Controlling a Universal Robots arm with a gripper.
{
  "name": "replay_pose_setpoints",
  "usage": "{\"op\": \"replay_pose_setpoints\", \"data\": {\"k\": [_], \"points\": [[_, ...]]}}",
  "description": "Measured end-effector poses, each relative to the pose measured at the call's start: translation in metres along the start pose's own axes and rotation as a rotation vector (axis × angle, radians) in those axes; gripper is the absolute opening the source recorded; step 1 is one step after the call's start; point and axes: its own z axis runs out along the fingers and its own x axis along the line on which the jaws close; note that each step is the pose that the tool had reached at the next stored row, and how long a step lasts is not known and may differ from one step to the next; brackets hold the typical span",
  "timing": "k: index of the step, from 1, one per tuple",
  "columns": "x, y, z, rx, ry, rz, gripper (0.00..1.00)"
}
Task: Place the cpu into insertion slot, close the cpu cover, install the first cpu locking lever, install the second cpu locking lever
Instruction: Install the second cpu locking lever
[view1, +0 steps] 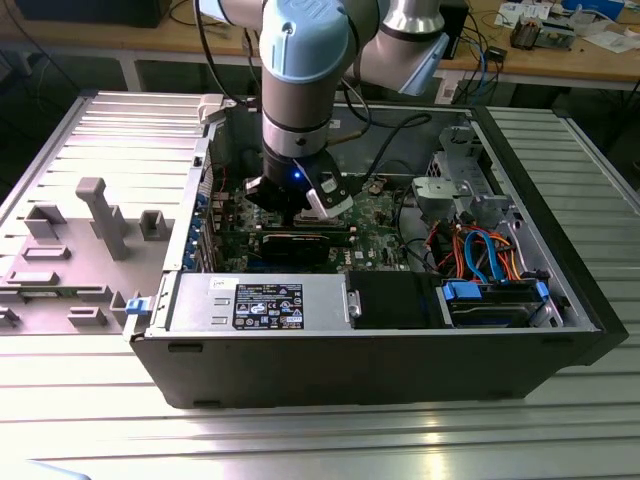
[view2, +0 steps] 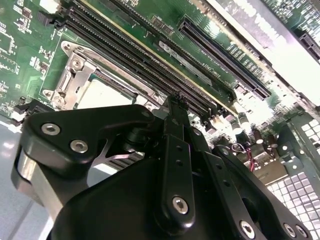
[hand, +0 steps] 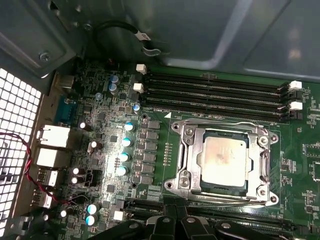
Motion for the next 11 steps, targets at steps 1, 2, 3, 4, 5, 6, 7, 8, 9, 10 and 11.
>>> {"op": "replay_pose_setpoints", "data": {"k": [1,2,3,4,5,6,7,8,9,10,11], "points": [[0.0,-0.0001,0.0006,-0.005,-0.0006,0.0,0.11],[0.0,-0.0002,0.001,-0.0077,-0.001,0.0,0.11],[0.0,-0.0005,0.0017,-0.0159,-0.002,-0.001,0.11],[0.0002,-0.0009,0.0023,-0.021,-0.0027,-0.001,0.11],[0.0002,-0.001,0.0024,-0.025,-0.0029,-0.001,0.11],[0.0002,-0.0013,0.0025,-0.03,-0.0026,-0.001,0.11],[0.0002,-0.0016,0.0026,-0.035,-0.0022,0.0,0.11],[0.0003,-0.0019,0.0028,-0.0385,-0.0019,0.0,0.11],[0.0004,-0.0029,0.0036,-0.0407,-0.0008,0.001,0.11],[0.0008,-0.006,0.0038,-0.0414,0.0005,0.002,0.11],[0.0012,-0.0088,0.0032,-0.0503,0.0003,0.002,0.11]]}}
